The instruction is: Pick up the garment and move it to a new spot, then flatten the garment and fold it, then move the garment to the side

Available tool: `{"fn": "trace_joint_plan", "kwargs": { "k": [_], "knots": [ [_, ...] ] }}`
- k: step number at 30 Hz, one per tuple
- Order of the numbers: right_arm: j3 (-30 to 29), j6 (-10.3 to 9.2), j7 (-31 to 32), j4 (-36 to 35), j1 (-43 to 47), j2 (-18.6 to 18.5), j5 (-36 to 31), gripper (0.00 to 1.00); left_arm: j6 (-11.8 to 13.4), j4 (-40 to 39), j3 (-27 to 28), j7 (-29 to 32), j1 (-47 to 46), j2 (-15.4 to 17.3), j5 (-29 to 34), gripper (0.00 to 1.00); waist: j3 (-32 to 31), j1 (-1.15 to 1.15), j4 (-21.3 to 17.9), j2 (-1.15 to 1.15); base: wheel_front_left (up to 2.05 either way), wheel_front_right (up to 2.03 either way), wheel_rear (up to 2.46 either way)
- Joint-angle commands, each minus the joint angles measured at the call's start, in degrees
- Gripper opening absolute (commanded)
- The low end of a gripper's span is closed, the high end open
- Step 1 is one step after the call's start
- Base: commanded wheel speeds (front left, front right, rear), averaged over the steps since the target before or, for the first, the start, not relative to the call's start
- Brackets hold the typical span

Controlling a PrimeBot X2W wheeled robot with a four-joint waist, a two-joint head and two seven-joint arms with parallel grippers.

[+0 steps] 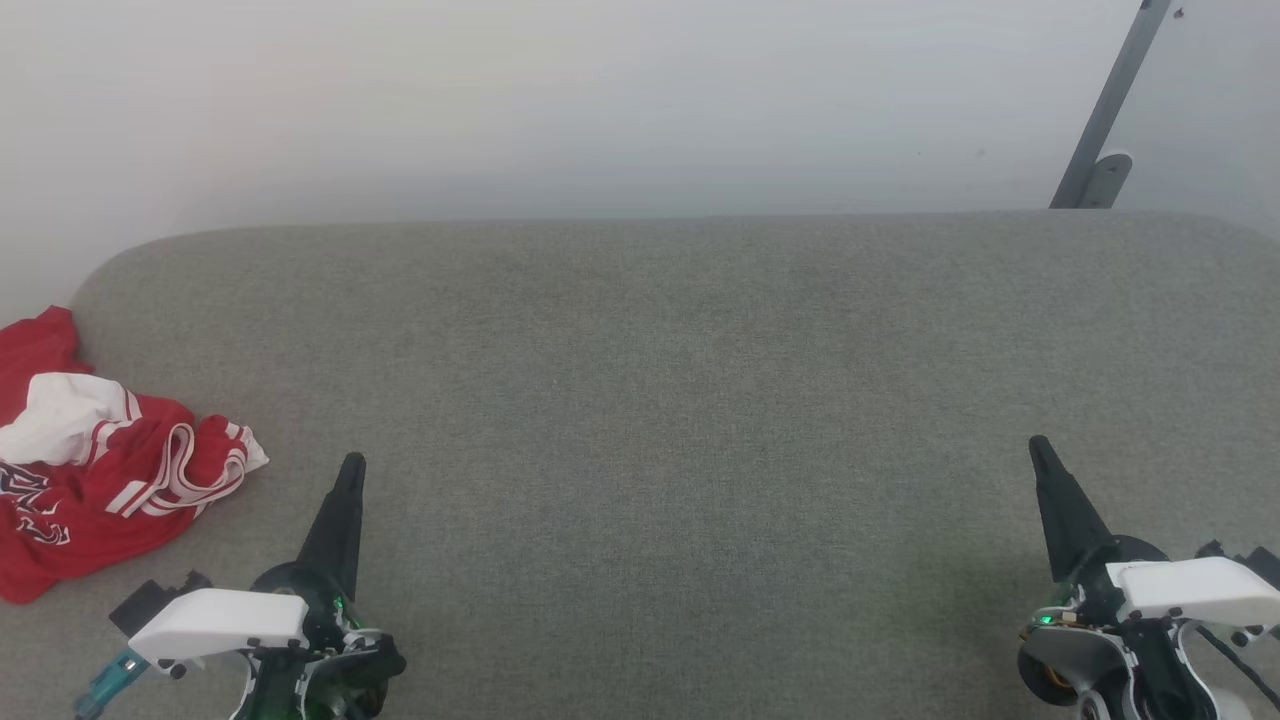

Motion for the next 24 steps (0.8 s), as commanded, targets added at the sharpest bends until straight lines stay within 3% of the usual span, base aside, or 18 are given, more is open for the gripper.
{"fn": "trace_joint_plan", "kwargs": {
  "k": [1,24],
  "knots": [
    [0.0,0.02,0.0,0.1,-0.3,0.2,0.3,0.00,-0.2,-0.1,0.1,0.1,-0.7,0.0,-0.2,0.00,0.0,0.00,0.0,0.00,0.00,0.00,0.00],
    [0.0,0.02,0.0,0.1,-0.3,0.2,0.3,0.00,-0.2,-0.1,0.1,0.1,-0.7,0.0,-0.2,0.00,0.0,0.00,0.0,0.00,0.00,0.00,0.00]
  ]
}}
